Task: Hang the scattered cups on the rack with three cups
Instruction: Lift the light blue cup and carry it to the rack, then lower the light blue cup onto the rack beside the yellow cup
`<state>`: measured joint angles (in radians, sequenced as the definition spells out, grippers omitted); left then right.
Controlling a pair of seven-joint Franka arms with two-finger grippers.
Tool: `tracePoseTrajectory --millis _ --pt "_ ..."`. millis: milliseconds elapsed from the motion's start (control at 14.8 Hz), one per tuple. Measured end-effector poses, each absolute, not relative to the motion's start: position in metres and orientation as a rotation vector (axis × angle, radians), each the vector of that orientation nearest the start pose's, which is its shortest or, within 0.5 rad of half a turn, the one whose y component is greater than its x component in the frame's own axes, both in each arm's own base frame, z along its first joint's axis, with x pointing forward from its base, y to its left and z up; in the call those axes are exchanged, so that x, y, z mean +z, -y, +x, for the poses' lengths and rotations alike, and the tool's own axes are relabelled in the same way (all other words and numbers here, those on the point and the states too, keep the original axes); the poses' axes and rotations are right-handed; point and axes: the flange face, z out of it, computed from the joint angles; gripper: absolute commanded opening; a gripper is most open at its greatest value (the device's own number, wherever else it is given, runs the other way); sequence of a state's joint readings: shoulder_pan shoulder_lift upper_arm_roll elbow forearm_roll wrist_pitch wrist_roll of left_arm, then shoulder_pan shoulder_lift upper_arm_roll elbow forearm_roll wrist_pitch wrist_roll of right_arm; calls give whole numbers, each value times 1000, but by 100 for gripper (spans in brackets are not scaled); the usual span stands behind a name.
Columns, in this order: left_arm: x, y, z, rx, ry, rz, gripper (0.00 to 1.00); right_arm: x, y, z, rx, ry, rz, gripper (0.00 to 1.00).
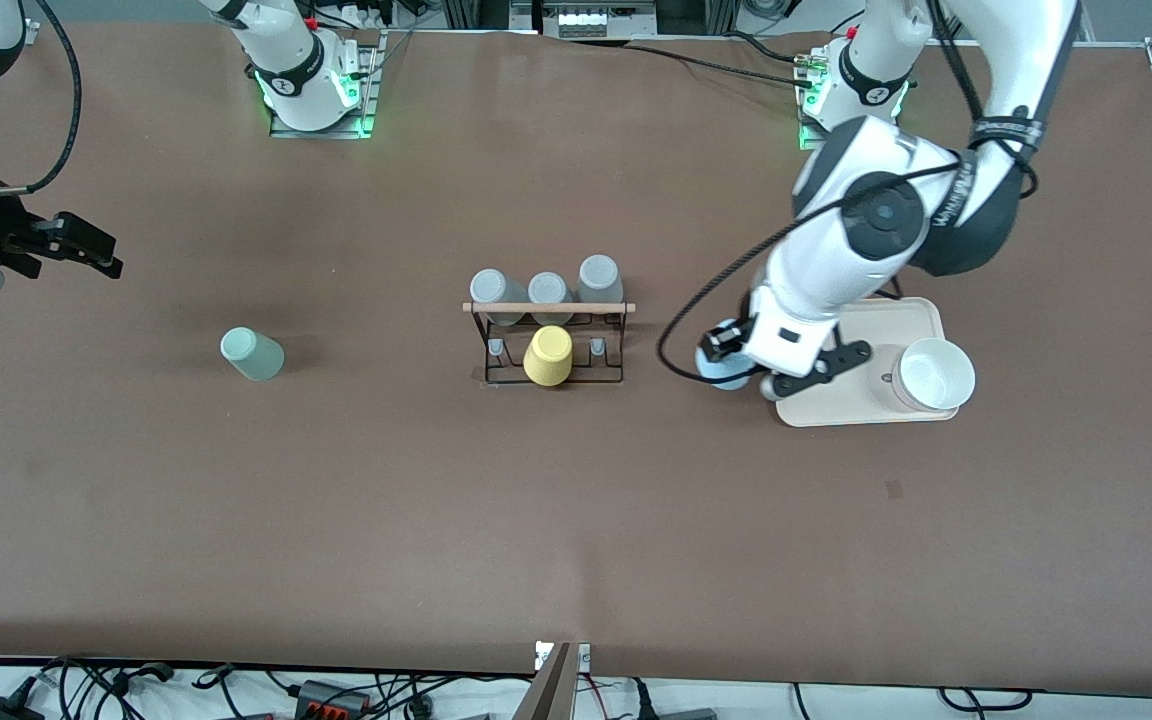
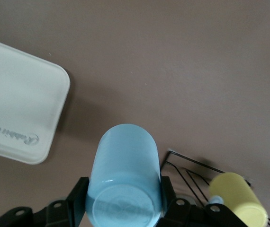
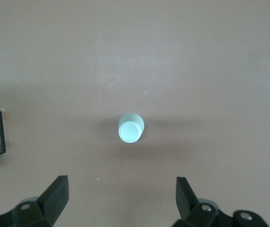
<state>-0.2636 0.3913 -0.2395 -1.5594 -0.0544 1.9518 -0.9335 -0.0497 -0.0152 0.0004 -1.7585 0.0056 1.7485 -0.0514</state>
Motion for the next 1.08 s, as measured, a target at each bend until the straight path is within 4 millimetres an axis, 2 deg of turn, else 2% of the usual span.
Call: tracePoseTrajectory --millis 135,404,539,876,1079 --pt "428 337 597 160 828 -3149 45 559 27 558 -8 2 -3136 100" --pt "410 393 592 201 916 -3130 45 557 27 559 -5 1 -3136 100" --pt "403 415 590 212 944 -3128 45 557 27 559 -4 1 -3136 100" --pt "393 442 585 230 971 -3123 45 557 28 559 -4 1 -3136 100" --pt "376 455 576 259 943 -3109 45 557 28 559 -4 -1 -3136 100"
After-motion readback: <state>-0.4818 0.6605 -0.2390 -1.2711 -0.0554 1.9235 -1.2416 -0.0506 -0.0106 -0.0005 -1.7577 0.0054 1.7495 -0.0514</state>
